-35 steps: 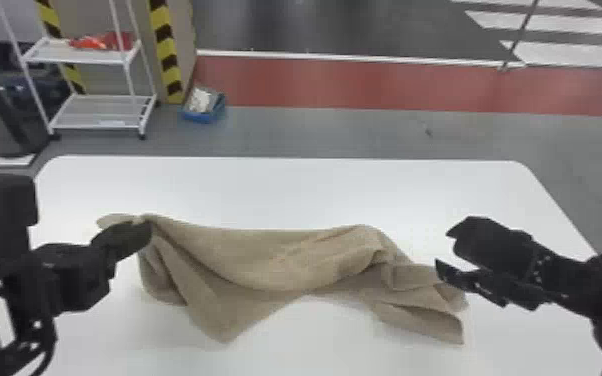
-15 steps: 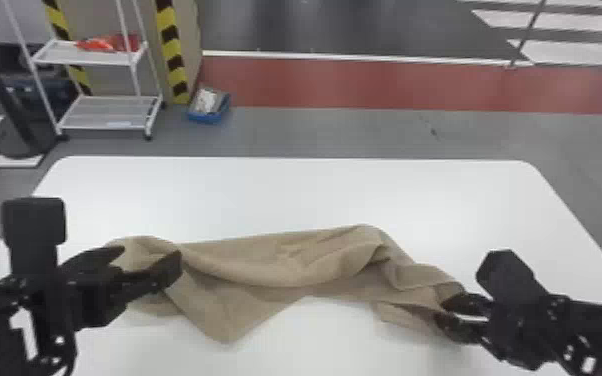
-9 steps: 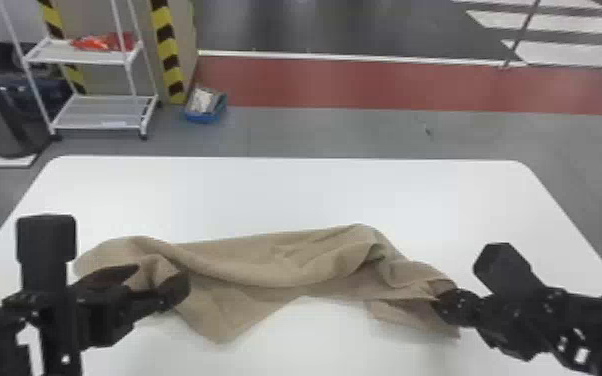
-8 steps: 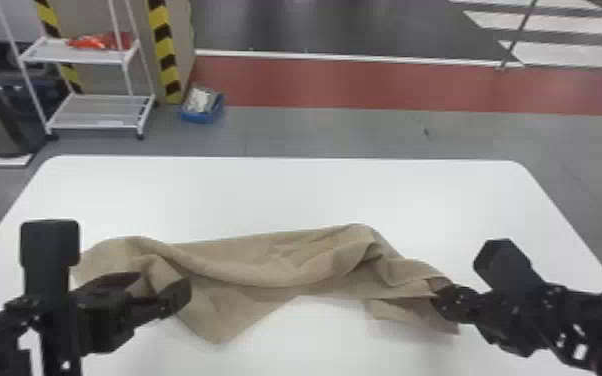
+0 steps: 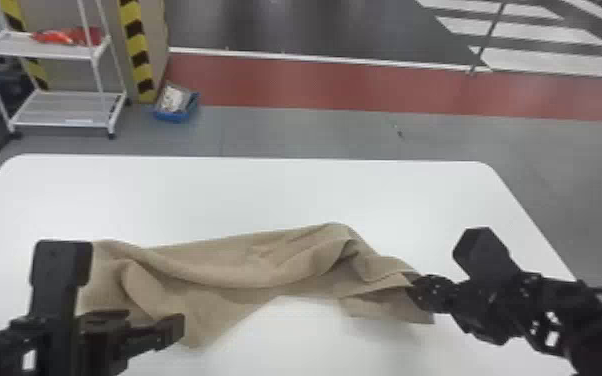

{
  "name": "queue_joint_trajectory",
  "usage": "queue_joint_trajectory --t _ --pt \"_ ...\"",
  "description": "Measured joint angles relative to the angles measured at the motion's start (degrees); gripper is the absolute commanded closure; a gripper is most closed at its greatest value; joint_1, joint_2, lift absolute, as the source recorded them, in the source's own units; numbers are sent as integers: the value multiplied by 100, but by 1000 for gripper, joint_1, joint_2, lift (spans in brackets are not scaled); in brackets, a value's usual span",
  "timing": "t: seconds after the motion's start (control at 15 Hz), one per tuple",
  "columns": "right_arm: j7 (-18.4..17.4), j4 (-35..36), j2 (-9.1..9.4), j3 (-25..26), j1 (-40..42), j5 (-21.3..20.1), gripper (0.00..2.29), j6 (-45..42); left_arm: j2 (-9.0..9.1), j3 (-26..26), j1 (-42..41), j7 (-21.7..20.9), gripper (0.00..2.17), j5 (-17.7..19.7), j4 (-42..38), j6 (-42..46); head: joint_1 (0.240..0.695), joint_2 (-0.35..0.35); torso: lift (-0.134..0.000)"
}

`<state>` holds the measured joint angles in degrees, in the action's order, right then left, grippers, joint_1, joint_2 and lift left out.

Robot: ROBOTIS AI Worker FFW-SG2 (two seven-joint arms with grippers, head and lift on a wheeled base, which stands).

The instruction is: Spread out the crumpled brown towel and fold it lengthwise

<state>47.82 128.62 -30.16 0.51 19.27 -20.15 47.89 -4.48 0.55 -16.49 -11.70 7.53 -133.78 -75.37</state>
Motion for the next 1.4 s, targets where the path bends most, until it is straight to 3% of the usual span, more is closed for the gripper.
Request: queue_joint_trajectory --t 0.33,0.4,0.53,0.73,1.07,1.4 --pt "52 65 23 -15 23 -18 1663 80 1 -173 191 281 215 -15 178 -18 695 -142 -124" --pt "52 67 26 -13 24 -23 1659 84 1 -224 223 305 316 -18 211 -18 695 -146 -124" --pt "52 67 27 -8 27 -41 1663 84 6 -318 259 311 741 -23 243 -18 695 -156 -124" --pt "52 72 36 7 33 -51 1663 83 2 -374 396 294 1774 -44 345 -29 695 -164 -124" --pt "56 5 -90 79 82 -362 1659 -173 -44 -134 361 110 1801 -118 155 -277 695 -159 -124" --pt "-56 -239 -682 110 26 -1402 1659 -415 -60 645 618 -524 1798 -82 -328 -1324 695 -199 -124"
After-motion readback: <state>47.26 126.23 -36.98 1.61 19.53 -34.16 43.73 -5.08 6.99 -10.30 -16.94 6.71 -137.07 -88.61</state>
